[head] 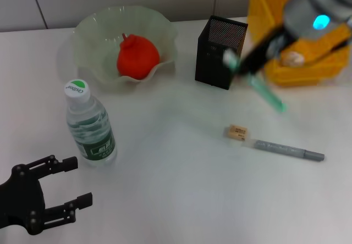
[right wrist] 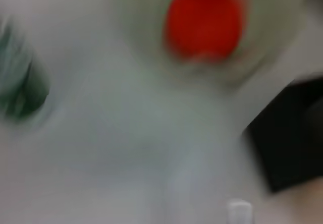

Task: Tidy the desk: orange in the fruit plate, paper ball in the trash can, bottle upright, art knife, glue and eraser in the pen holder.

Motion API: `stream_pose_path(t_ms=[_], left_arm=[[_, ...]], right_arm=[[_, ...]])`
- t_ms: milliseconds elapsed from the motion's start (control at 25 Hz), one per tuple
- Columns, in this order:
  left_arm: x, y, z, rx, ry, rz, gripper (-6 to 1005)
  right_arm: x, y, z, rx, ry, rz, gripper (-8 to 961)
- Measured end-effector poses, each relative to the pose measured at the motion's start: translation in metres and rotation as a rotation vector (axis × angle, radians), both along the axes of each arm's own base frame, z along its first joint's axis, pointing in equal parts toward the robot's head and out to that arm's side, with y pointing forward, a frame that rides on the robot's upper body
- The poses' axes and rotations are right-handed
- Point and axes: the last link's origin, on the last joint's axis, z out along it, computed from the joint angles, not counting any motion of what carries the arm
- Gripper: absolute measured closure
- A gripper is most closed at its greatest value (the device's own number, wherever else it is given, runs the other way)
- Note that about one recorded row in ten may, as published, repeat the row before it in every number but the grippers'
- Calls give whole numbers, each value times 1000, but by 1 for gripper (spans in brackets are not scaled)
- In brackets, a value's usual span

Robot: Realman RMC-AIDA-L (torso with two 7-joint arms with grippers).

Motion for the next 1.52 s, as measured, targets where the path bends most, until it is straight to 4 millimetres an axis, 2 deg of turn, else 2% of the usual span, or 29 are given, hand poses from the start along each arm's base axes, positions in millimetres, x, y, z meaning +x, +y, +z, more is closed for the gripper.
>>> stream_pose_path(t_ms=[40, 240, 400, 720, 1120, 1520], left_arm=[[0, 0, 0, 7, -3, -1, 229], [0, 0, 0, 18, -7, 3, 229], [0, 1, 1, 26, -10, 5, 229], [1, 2, 1, 33, -11, 1, 229], [1, 2, -1, 31, -18, 3, 229], [3, 4, -3, 27, -23, 2, 229]], right_arm=[[-4, 6, 15, 86, 53, 54, 778], [-4, 19, 30, 257, 131, 165, 777], [0, 27, 33, 339, 184, 210, 777], [11, 34, 21, 399, 390, 378, 777], [41, 45, 2, 420, 365, 417, 778], [51, 43, -11, 420, 483, 484, 776]])
